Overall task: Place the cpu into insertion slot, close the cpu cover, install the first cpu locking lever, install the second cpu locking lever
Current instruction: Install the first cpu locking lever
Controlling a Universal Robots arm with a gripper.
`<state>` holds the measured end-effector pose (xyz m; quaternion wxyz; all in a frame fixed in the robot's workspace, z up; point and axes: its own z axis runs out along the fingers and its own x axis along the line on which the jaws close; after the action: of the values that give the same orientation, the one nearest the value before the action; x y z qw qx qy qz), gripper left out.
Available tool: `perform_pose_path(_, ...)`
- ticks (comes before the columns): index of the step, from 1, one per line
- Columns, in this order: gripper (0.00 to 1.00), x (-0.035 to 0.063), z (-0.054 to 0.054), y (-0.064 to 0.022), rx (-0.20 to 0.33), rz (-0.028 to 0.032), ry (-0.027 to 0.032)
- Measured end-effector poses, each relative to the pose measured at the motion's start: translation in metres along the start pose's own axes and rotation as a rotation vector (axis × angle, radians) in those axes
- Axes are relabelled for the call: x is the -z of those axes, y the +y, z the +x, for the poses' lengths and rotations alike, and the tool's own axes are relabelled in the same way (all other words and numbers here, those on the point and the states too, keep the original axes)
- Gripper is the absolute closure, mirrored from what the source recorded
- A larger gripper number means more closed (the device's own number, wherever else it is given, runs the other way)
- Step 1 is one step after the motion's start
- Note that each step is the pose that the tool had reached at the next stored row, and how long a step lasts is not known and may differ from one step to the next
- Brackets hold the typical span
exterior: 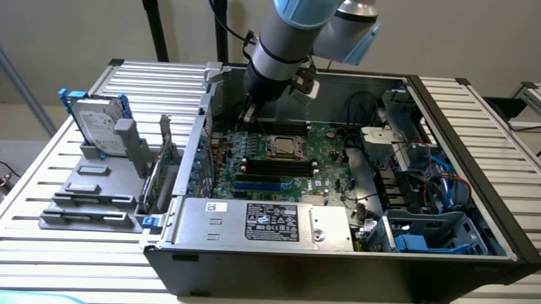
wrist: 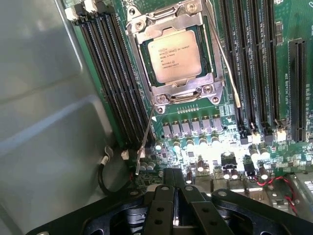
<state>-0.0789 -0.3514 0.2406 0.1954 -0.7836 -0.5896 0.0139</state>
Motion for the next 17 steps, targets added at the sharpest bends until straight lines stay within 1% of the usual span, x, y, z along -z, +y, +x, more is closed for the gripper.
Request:
perform_pose_path(4, 0.89, -0.0002, -0.0003, -0.0009, -0.034, -0.0023, 0.0233)
perform_pose_path(6, 0.89, -0.0003, -0.0005, -0.0015, -0.047, -0.0024, 0.037)
perform_pose_path(8, 0.89, -0.0005, -0.0007, -0.0022, -0.058, -0.001, 0.0555)
perform_pose_path(11, 0.89, -0.0007, -0.001, -0.0031, -0.073, 0.0039, 0.0909)
perform_pose_path(12, 0.89, -0.0008, -0.001, -0.0031, -0.078, 0.0049, 0.1017)
perform_pose_path(13, 0.89, -0.0008, -0.001, -0.0032, -0.085, 0.0051, 0.1104)
perform_pose_path(14, 0.89, -0.0008, -0.001, -0.0031, -0.094, 0.0041, 0.1185)
perform_pose_path(15, 0.89, -0.0008, -0.001, -0.0031, -0.103, 0.002, 0.1238)
perform_pose_path(17, 0.89, -0.0007, -0.001, -0.0031, -0.124, -0.0035, 0.1315)
